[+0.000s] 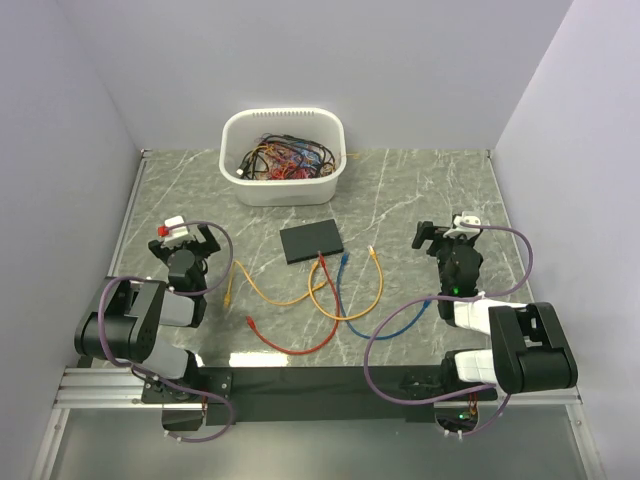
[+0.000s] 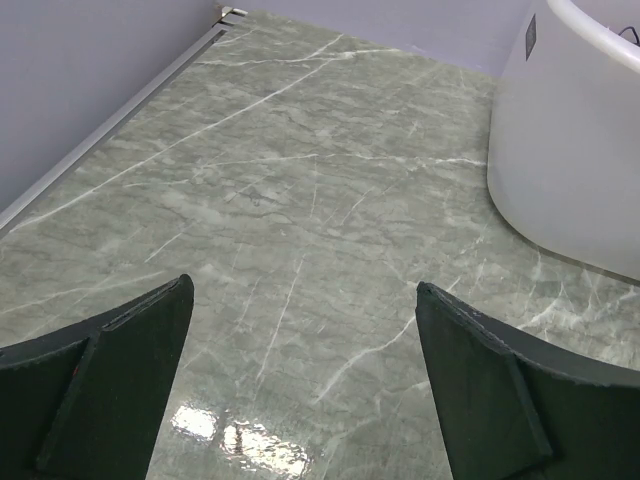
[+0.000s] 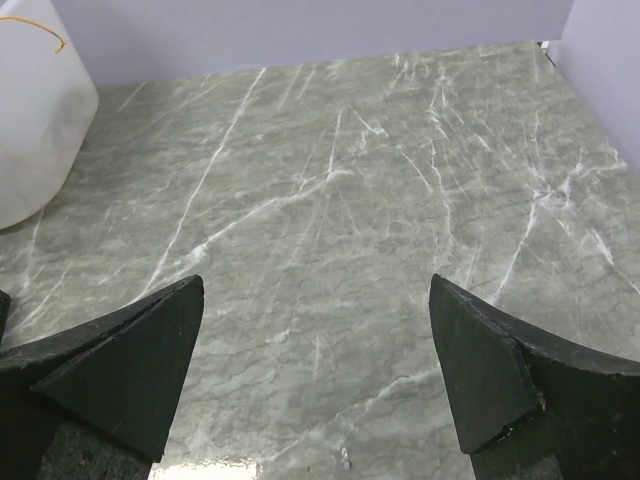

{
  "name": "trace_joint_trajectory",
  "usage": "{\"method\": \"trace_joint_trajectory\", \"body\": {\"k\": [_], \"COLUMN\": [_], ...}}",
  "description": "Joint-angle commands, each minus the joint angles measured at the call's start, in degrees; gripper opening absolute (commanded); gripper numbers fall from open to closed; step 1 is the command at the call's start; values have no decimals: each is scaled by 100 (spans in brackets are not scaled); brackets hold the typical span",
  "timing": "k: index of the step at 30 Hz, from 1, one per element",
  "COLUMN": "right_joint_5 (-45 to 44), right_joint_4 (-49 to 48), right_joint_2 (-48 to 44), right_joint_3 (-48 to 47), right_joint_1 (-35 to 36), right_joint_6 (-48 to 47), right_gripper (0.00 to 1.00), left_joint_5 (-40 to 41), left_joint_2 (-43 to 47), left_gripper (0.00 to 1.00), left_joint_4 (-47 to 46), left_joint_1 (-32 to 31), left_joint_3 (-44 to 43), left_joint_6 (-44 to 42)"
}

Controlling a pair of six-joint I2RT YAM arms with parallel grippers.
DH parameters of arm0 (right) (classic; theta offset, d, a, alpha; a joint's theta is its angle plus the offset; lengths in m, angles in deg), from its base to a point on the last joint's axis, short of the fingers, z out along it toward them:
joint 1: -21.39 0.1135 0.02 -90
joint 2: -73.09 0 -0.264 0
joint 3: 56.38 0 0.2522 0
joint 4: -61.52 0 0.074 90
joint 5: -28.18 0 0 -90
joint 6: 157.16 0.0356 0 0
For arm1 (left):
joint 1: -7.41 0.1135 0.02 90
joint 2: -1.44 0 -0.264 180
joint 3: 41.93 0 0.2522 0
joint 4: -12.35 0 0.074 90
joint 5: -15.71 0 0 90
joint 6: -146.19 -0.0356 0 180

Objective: Insert the plug into the switch port

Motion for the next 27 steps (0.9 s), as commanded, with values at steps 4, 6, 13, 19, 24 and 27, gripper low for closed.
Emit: {"method": "trace_joint_trajectory", "body": {"k": [4,6,13,19,24,27], "right_joint_5": [29,29,-23,20,2067,1853], "right_joint_4": [-181,-181,-137,4519,5691,5700], "right_joint_2": [-1,-1,-10,-950,-1600,-1838], "right_joint_3": [1,1,-34,-2523,-3436,-2980], "right_joint_1": [-52,-61,-87,45,45,-77], "right_joint_6": [16,25,25,646,1243,3274], "right_gripper": [100,100,100,100,100,100], "left_joint_5": [-67,-59,-59,-59,-59,-67], "left_joint_2": [92,92,92,92,84,84], "left_gripper": [99,99,99,99,99,99], "left_joint_4": [-272,-263,-272,-272,-263,-263], "left_joint_1": [27,27,27,27,27,27], "left_joint_3": [-106,-106,-106,-106,-106,-106], "left_joint_6": [37,28,28,37,28,28]}}
